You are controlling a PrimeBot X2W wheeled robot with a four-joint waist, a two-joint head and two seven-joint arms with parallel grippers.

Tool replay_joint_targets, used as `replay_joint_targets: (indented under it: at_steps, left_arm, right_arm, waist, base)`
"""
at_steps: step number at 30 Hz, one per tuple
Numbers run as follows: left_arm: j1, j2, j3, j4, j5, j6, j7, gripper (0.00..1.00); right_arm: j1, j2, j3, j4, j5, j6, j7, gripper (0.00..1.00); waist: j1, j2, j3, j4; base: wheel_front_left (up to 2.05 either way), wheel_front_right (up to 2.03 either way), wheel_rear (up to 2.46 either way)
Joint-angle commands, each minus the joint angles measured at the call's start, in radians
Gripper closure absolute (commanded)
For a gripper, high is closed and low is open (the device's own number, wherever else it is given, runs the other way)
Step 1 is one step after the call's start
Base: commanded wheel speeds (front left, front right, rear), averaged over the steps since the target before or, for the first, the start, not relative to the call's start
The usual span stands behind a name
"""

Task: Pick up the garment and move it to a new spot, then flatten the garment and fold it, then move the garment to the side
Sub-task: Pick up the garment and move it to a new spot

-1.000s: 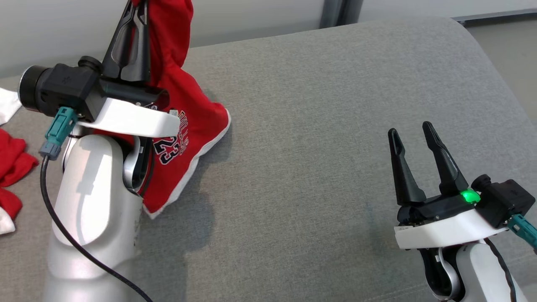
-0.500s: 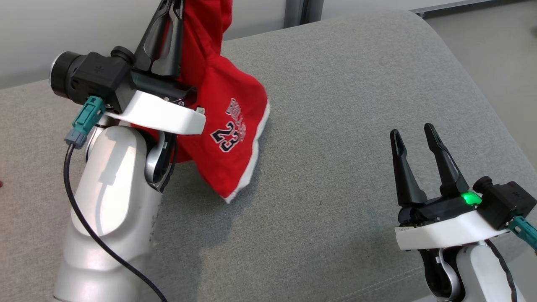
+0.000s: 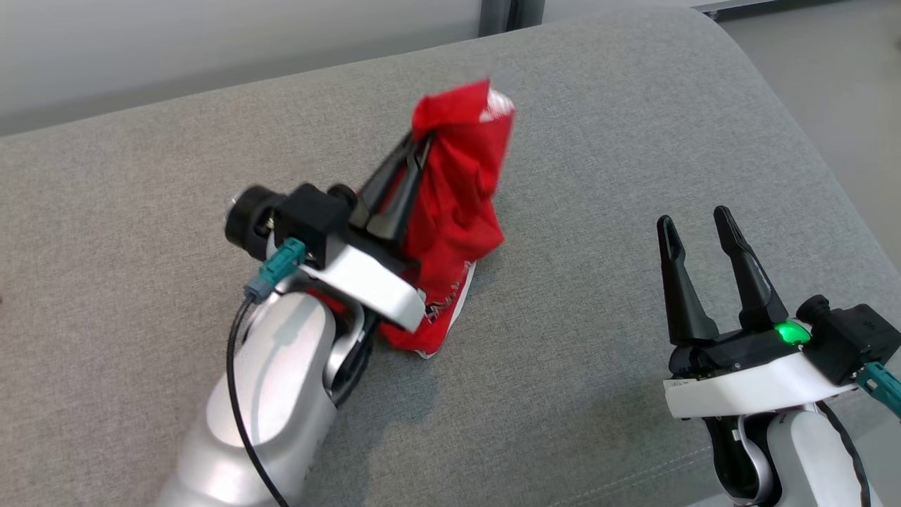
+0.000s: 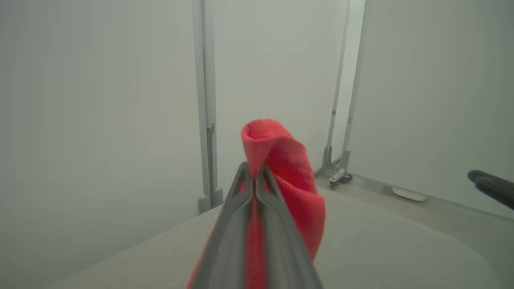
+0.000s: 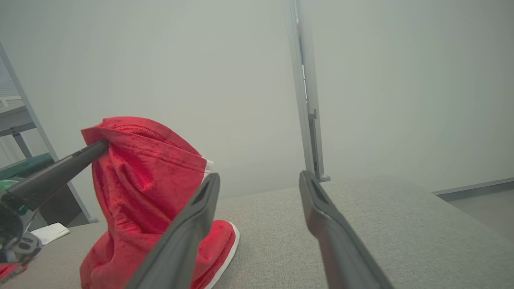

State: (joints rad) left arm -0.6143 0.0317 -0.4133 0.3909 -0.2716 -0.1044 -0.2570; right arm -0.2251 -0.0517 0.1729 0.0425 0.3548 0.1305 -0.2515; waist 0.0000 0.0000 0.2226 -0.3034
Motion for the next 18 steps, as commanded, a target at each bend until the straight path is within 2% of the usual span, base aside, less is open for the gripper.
replay_joint_targets:
  at_steps: [1, 2, 3, 4, 5, 6, 13, 18]
  left_arm:
    - [-0.006, 0.019, 0.017, -0.017, -0.016, 0.009, -0.005, 1.0]
    - [0.004, 0.019, 0.001, -0.004, -0.027, 0.009, -0.005, 0.95]
    - [0.013, 0.019, -0.014, 0.01, -0.037, 0.009, -0.005, 0.78]
    - [0.02, 0.019, -0.028, 0.023, -0.045, 0.009, -0.005, 0.69]
    - [0.025, 0.019, -0.041, 0.033, -0.053, 0.009, -0.005, 0.51]
    - [0.03, 0.019, -0.05, 0.041, -0.06, 0.008, -0.005, 0.0]
    - [0.045, 0.019, -0.095, 0.073, -0.107, 0.003, -0.005, 0.0]
    - [0.053, 0.019, -0.077, 0.04, -0.135, 0.016, -0.005, 0.0]
  right_arm:
    - [-0.009, 0.001, 0.018, -0.027, 0.006, 0.0, -0.01, 0.0]
    - [-0.009, 0.001, 0.018, -0.026, 0.006, 0.0, -0.01, 0.0]
    - [-0.01, 0.001, 0.018, -0.025, 0.006, 0.0, -0.01, 0.0]
    - [-0.011, 0.001, 0.017, -0.023, 0.005, 0.0, -0.01, 0.0]
    - [-0.011, 0.001, 0.015, -0.023, 0.004, 0.0, -0.01, 0.0]
    - [-0.011, 0.001, 0.014, -0.022, 0.003, 0.0, -0.01, 0.0]
    - [-0.011, 0.001, 0.023, -0.008, 0.0, 0.0, -0.01, 0.0]
    - [-0.001, 0.001, 0.018, -0.003, -0.004, 0.0, -0.01, 0.0]
  waist:
    - [0.0, 0.0, 0.001, 0.002]
    - [0.0, 0.0, 0.002, 0.004]
    - [0.0, 0.0, 0.003, 0.007]
    - [0.0, 0.0, 0.003, 0.01]
    - [0.0, 0.0, 0.004, 0.013]
    - [0.0, 0.0, 0.004, 0.017]
    - [0.0, 0.0, -0.003, 0.044]
    - [0.0, 0.0, -0.022, 0.073]
  base:
    - [0.0, 0.0, 0.0]
    - [0.0, 0.0, 0.0]
    - [0.0, 0.0, 0.0]
    - [0.0, 0.0, 0.0]
    - [0.0, 0.0, 0.0]
    - [0.0, 0.0, 0.0]
    - [0.0, 0.0, 0.0]
    - [0.0, 0.0, 0.0]
